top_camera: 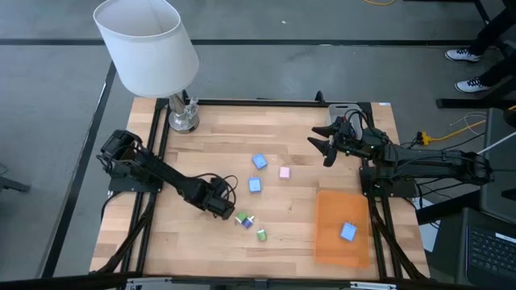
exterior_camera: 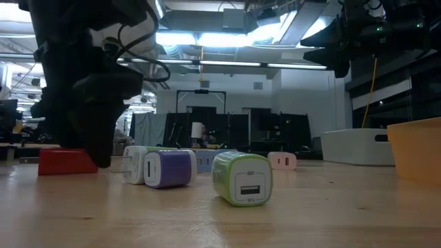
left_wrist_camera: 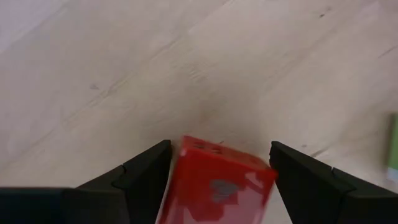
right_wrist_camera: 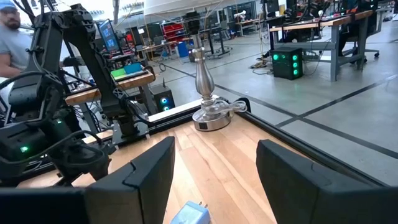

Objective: Pick & Place Office items
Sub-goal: Put the red charger adapter into the orange bin

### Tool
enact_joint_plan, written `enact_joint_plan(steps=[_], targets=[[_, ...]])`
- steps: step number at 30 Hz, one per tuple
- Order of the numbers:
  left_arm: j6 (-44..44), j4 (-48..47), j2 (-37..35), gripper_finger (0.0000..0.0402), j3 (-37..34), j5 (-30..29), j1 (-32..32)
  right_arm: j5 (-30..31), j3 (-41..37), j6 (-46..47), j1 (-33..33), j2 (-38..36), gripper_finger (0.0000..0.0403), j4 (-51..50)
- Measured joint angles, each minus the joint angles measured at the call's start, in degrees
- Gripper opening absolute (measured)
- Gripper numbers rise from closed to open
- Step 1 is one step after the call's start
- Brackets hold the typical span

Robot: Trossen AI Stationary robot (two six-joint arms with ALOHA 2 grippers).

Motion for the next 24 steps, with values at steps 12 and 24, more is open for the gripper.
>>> enact_joint_plan(steps=[12,24], targets=[[3.2,-0.8,-0.1,0.0267,0.1,4.6,-0.5,0.0,0.0,0.3,0.0,0.0,0.0224,0.0],[5.3,-3.1,-0.2,0.0267,0.2,8.4,-0.5,0.0,0.0,1.0,0.0,0.0,0.0224,0.0]])
